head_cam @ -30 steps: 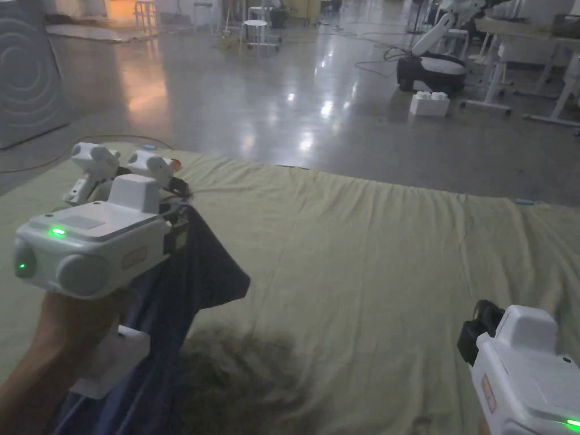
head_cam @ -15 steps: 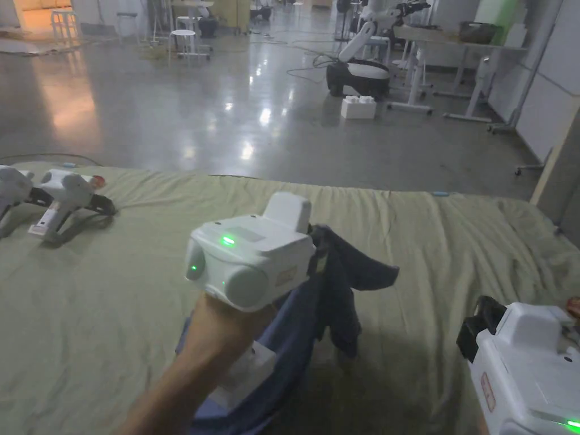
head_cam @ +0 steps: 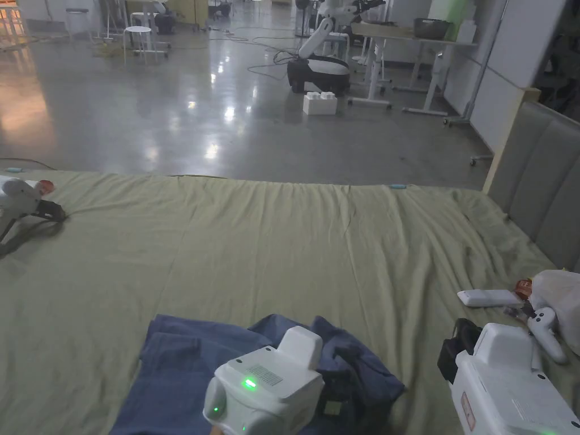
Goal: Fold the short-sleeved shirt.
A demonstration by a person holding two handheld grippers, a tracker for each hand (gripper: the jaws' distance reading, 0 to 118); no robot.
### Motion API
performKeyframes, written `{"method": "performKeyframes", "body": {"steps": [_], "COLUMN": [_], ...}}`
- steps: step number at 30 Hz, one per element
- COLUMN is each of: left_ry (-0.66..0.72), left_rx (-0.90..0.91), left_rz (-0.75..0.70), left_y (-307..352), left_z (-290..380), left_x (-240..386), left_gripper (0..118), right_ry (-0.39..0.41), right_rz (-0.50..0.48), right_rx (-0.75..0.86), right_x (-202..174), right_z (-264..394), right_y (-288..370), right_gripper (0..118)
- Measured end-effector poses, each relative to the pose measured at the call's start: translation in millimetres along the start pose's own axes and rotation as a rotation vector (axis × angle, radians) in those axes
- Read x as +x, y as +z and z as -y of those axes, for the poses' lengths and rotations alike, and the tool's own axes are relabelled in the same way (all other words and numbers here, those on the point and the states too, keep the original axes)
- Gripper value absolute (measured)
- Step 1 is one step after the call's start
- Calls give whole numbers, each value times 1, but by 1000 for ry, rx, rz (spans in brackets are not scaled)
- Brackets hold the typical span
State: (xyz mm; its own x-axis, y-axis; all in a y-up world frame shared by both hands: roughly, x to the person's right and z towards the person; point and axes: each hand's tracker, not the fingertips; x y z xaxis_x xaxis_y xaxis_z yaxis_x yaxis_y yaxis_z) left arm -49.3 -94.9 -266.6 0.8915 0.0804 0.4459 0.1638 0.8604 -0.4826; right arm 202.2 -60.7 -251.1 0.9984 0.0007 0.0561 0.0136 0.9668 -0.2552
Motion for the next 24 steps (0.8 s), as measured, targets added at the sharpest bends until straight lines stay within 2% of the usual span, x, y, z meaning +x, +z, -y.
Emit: {"method": "performKeyframes", "body": {"steps": [7, 9, 11, 12, 14, 18, 20, 24], "left_ry": [94, 89, 87, 85, 96, 111, 131, 257], "left_rx": [263, 300, 329, 340, 372, 399, 374, 272], "left_rz": [-234, -320, -412, -454, -512, -617, -613, -595], "left_y": [65, 84, 100, 106, 120, 138, 142, 138], "left_z": [-22, -22, -22, -21, -17, -8, -1, 19], "left_x": [-49, -59, -71, -74, -85, -96, -106, -140], "left_gripper": [77, 55, 21, 12, 1, 0, 0, 0], "right_ry": [61, 64, 65, 69, 70, 56, 50, 59], "right_rz": [-60, -78, -89, -92, -101, -113, -124, -150], "right_rx": [61, 86, 122, 135, 163, 182, 175, 145], "right_x": [-31, -42, -55, -60, -73, -90, -96, -102], "right_z": [-16, -21, -26, -28, -31, -31, -29, -25], "right_y": [4, 5, 7, 8, 9, 8, 5, -1], "right_gripper": [0, 0, 0, 0, 0, 0, 0, 0]}}
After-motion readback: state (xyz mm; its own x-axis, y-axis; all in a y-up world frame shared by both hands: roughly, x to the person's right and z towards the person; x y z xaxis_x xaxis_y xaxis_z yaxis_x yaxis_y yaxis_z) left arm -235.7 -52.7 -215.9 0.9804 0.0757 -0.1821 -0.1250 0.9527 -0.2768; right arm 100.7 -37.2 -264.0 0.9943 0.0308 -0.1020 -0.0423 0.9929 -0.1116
